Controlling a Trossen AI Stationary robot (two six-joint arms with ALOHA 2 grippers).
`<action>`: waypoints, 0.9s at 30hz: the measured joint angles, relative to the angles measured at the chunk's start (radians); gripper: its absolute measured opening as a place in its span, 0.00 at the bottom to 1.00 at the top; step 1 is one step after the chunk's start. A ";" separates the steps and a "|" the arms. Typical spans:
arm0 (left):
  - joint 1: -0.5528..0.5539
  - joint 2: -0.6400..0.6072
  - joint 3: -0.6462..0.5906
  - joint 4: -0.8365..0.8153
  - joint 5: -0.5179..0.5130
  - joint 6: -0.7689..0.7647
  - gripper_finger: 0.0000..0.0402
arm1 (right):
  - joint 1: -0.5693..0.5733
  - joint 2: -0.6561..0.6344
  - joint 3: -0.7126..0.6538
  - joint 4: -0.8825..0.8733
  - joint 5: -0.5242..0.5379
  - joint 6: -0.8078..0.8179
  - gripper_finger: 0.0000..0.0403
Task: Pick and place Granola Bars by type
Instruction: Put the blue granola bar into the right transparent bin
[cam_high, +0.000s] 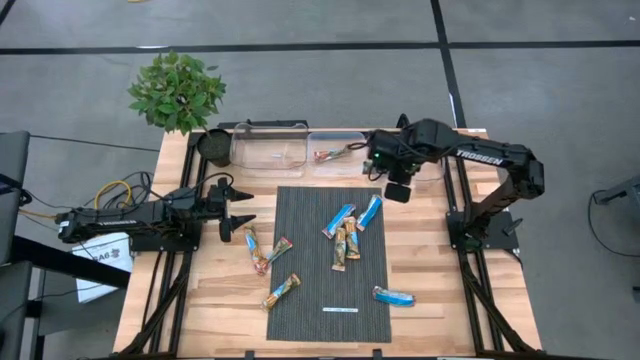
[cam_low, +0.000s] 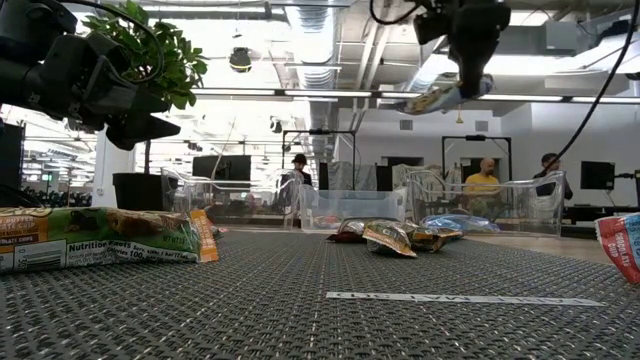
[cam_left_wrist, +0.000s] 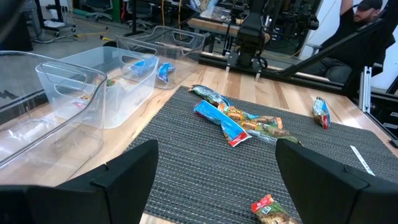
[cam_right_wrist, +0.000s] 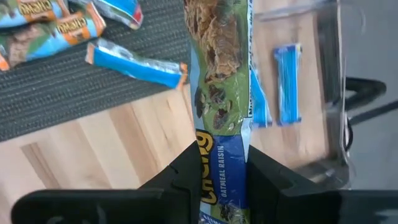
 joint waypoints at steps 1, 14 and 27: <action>0.000 0.000 0.000 0.000 0.000 0.000 0.79 | -0.006 0.000 0.000 -0.005 0.005 0.005 0.20; 0.000 0.000 0.000 0.000 0.000 0.000 0.79 | -0.111 -0.003 -0.061 -0.030 0.155 0.042 0.20; 0.000 0.000 0.000 0.000 0.000 0.000 0.79 | -0.211 -0.143 -0.404 0.343 0.155 -0.142 0.20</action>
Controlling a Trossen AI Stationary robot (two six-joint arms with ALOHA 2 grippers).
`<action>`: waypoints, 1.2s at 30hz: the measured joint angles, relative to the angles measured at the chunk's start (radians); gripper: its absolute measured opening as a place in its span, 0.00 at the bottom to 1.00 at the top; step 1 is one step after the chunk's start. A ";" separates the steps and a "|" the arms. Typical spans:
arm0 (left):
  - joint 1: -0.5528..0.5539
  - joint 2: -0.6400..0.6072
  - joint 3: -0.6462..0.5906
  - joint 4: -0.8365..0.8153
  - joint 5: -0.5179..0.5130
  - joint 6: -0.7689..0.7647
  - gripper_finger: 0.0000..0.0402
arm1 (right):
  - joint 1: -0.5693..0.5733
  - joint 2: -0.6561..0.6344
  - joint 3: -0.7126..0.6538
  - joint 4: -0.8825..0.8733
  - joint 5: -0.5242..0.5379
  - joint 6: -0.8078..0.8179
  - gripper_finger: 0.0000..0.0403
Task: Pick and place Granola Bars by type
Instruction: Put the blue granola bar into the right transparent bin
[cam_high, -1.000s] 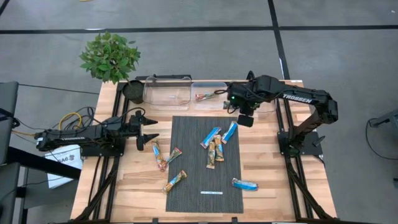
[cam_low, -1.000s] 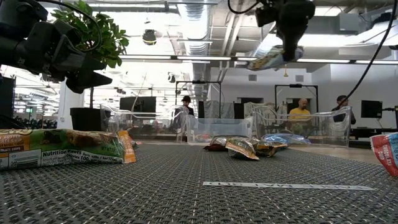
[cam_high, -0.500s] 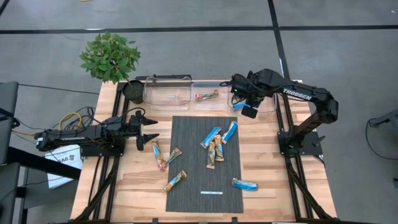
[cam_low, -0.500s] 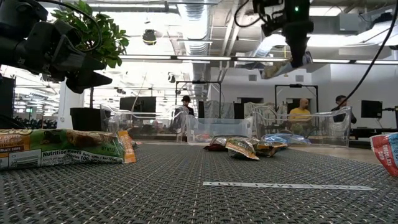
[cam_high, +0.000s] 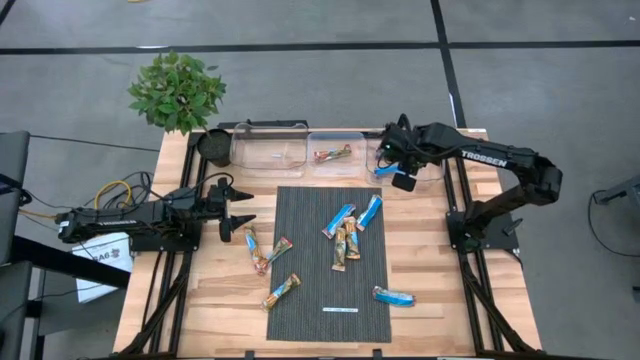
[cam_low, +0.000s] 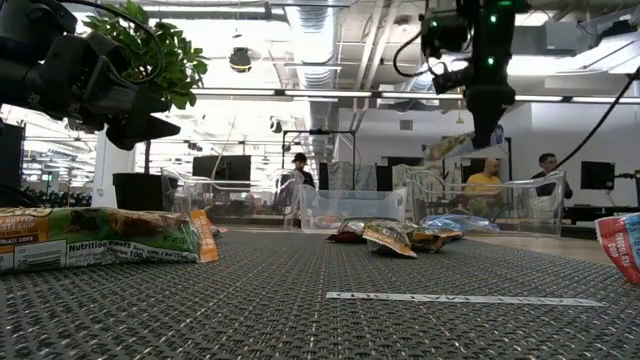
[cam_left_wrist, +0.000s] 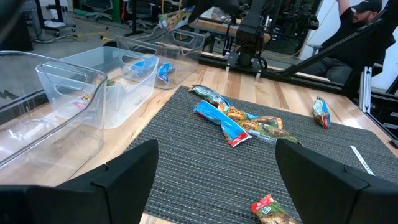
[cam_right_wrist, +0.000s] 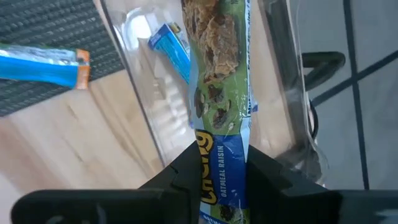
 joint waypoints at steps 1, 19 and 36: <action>0.000 0.000 0.000 0.000 0.000 0.000 0.79 | -0.008 -0.008 -0.023 0.027 0.000 -0.019 0.20; 0.000 0.000 0.000 0.000 -0.001 0.000 0.79 | -0.162 0.011 -0.235 0.352 -0.004 -0.197 0.20; 0.000 0.000 0.000 0.000 0.000 0.000 0.79 | -0.221 0.093 -0.278 0.483 -0.007 -0.293 0.20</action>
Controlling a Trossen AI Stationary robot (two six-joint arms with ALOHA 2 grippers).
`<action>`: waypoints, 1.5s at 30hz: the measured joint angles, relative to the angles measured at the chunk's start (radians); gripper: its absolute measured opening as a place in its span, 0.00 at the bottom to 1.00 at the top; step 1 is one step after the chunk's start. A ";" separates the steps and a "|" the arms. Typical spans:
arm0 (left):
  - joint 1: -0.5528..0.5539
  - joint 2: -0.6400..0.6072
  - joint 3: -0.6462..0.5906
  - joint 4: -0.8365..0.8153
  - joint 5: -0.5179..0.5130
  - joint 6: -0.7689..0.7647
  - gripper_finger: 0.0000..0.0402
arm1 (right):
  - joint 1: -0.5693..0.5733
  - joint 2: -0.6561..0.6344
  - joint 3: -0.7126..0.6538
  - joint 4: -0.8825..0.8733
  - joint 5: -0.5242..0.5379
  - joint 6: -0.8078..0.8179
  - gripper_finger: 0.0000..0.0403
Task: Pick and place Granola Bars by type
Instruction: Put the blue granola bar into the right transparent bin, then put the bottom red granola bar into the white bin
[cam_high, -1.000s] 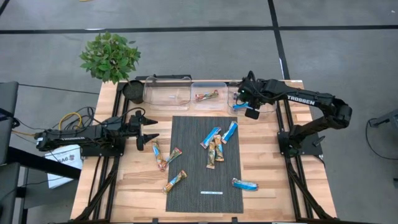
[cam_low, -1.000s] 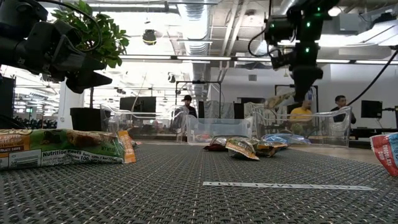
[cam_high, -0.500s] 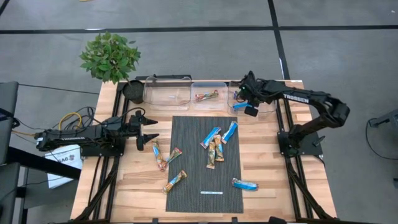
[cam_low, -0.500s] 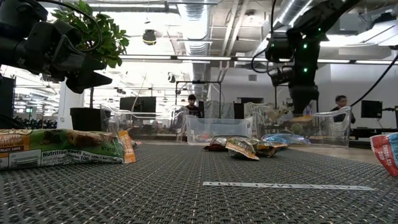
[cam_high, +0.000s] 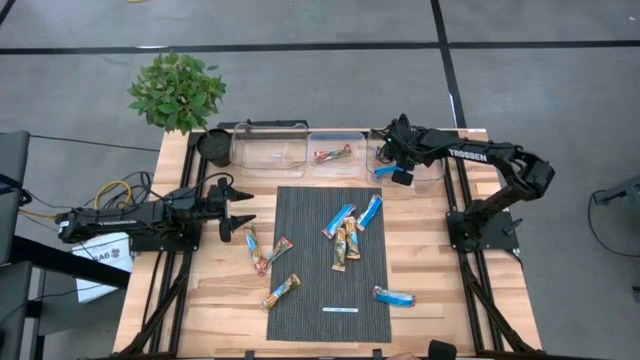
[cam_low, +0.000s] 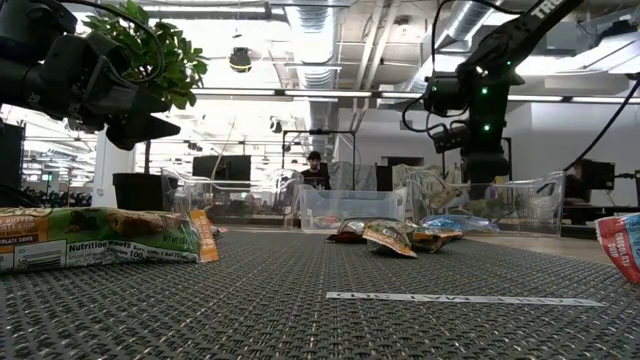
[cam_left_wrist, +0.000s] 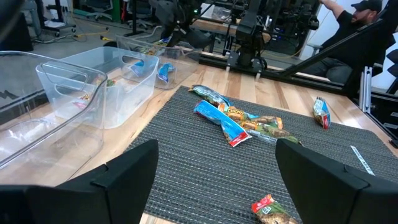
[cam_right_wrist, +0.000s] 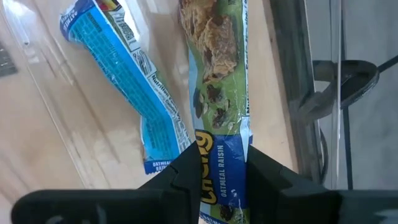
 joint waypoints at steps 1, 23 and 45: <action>0.000 0.000 0.000 0.000 0.000 0.000 0.79 | 0.000 0.000 0.000 0.001 0.000 0.000 0.20; 0.000 0.000 0.000 0.000 0.000 0.000 0.79 | 0.001 0.000 0.000 0.001 0.000 -0.023 0.36; 0.000 0.000 0.000 0.000 0.000 0.000 0.79 | 0.132 -0.208 0.001 -0.003 0.000 0.123 0.34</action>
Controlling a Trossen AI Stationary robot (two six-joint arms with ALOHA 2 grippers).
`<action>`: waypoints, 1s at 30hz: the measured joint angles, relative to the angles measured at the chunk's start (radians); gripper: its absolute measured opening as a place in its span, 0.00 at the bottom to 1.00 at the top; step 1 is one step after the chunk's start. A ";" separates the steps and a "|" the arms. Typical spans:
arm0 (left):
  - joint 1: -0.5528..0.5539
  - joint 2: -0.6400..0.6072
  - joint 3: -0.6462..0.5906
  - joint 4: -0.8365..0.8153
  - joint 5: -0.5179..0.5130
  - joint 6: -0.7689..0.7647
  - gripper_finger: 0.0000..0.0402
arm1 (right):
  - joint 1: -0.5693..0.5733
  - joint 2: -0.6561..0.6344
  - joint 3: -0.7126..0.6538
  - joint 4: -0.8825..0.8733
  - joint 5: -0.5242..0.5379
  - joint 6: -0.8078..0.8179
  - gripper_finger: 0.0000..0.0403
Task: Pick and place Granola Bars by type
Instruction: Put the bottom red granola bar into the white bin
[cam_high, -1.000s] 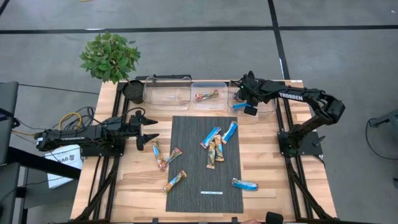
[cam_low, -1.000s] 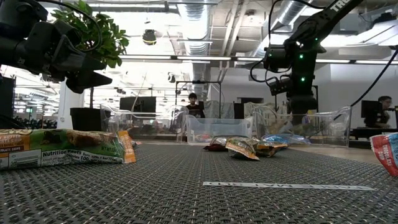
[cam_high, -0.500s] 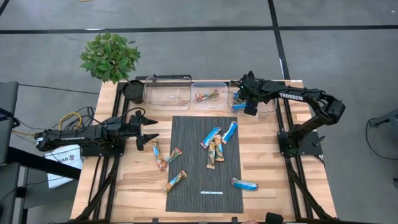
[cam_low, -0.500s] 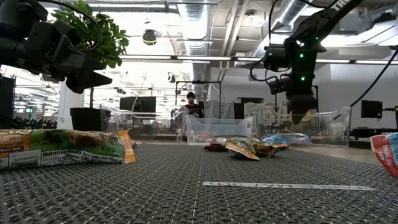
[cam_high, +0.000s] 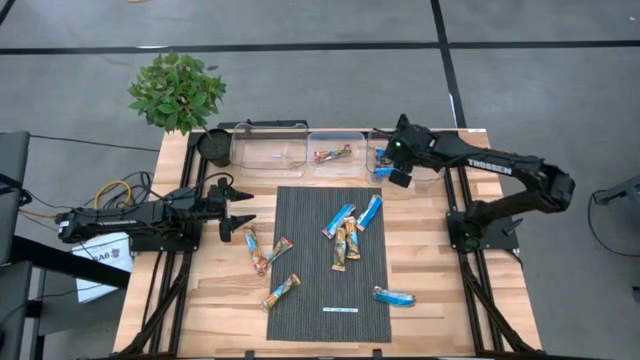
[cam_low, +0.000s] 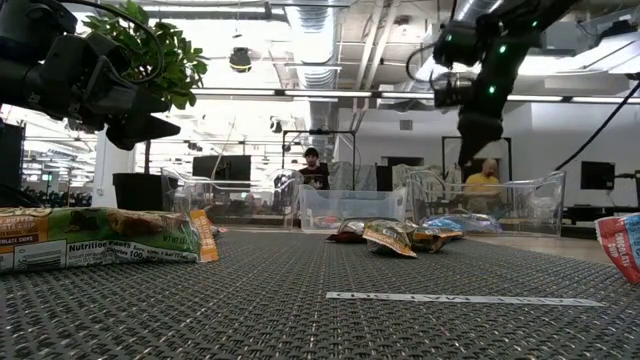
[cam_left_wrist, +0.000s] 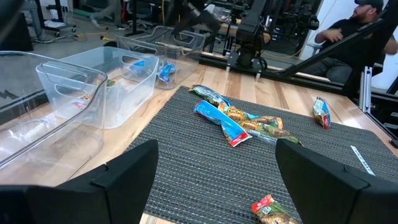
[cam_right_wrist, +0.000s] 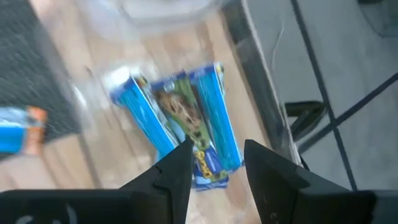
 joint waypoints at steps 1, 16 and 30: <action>0.000 0.000 0.000 0.000 0.000 0.000 0.79 | 0.016 -0.016 0.000 0.000 0.000 0.018 0.35; 0.000 0.000 0.000 0.000 0.000 0.000 0.79 | 0.298 -0.154 0.000 -0.029 -0.109 0.410 0.34; 0.000 0.000 0.000 0.000 0.000 0.000 0.79 | 0.575 -0.108 0.001 -0.004 -0.282 0.723 0.33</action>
